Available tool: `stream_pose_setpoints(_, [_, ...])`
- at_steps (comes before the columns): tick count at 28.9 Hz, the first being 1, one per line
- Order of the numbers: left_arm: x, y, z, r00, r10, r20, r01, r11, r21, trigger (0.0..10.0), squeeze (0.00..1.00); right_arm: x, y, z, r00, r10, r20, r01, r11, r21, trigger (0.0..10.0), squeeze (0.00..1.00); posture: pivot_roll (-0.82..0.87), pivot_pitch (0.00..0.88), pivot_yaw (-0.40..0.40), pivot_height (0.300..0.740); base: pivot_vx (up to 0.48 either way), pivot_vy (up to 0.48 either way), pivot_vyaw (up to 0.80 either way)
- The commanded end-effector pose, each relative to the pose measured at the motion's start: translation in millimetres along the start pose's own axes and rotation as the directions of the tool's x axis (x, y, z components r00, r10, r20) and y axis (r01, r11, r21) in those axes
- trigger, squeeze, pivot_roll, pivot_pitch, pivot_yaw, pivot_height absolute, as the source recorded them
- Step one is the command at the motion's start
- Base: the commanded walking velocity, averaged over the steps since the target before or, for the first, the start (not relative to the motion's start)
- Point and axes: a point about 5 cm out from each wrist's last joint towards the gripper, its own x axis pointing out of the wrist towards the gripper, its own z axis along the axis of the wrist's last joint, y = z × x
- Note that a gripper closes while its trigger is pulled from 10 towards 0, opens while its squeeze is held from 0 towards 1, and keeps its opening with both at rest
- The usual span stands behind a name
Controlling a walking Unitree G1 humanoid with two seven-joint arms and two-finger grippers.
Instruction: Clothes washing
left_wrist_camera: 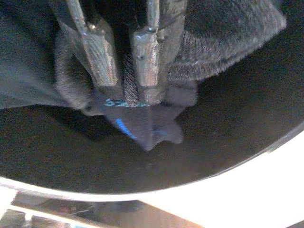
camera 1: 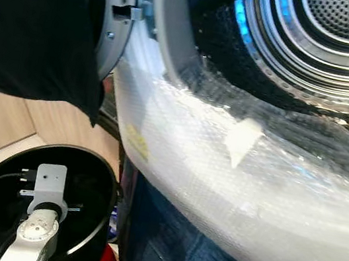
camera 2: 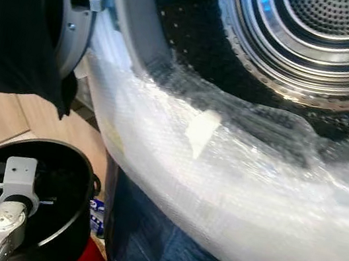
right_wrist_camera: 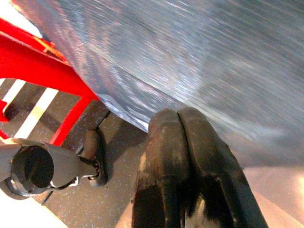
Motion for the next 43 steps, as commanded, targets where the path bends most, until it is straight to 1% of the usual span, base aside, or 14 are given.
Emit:
stream_pose_setpoints(1, [-1.2, 1.4, -2.4, 1.000, 0.004, -0.005, -0.004, 1.000, 0.013, 10.0, 0.00, -0.7, 1.1, -3.3, 1.000, 0.004, -0.010, -0.004, 1.000, 0.005, 10.0, 0.00, 0.14, 0.034, -0.002, 0.740, 0.000, 0.000, 0.00])
stream_pose_setpoints(8, [-1.6, 0.6, -1.0, 1.000, 0.001, 0.011, -0.001, 1.000, 0.007, 10.0, 0.00, -0.7, 1.1, -3.6, 1.000, 0.007, -0.016, -0.007, 1.000, -0.003, 10.0, 0.00, 0.14, 0.033, -0.003, 0.740, 0.000, 0.000, -0.06])
stream_pose_setpoints(13, [-1.3, 0.5, 0.9, 1.000, -0.002, 0.022, 0.001, 1.000, 0.026, 10.0, 0.00, -0.6, 0.9, -3.2, 1.000, 0.008, -0.015, -0.008, 1.000, 0.001, 10.0, 0.00, 0.14, 0.044, -0.003, 0.740, 0.000, -0.096, -0.79])
stream_pose_setpoints(17, [-1.9, 1.8, 1.9, 1.000, 0.013, 0.028, -0.014, 1.000, 0.016, 10.0, 0.00, -0.8, 1.1, -3.6, 1.000, 0.010, -0.015, -0.010, 1.000, 0.000, 10.0, 0.00, 0.14, 0.046, -0.002, 0.740, 0.000, -0.480, -0.79])
stream_pose_setpoints(20, [-2.3, 3.5, 2.0, 0.999, 0.018, 0.032, -0.019, 1.000, 0.004, 10.0, 0.00, -0.8, 1.4, -3.6, 1.000, 0.010, -0.011, -0.010, 1.000, 0.009, 10.0, 0.00, 0.14, 0.048, -0.001, 0.740, 0.000, 0.000, -0.78])
stream_pose_setpoints(31, [-1.7, 1.6, 5.3, 0.998, 0.014, 0.059, -0.014, 1.000, 0.004, 10.0, 0.00, -0.6, 2.2, -2.4, 1.000, 0.011, -0.001, -0.011, 1.000, 0.015, 10.0, 0.00, 0.13, 0.047, 0.001, 0.740, 0.000, 0.000, 0.00])
stream_pose_setpoints(43, [-1.0, 2.1, 6.1, 0.998, 0.016, 0.064, -0.016, 1.000, -0.005, 10.0, 0.00, -0.6, 1.6, -2.4, 1.000, 0.010, -0.001, -0.010, 1.000, 0.018, 10.0, 0.00, 0.13, 0.046, 0.001, 0.740, 0.000, 0.000, 0.00])
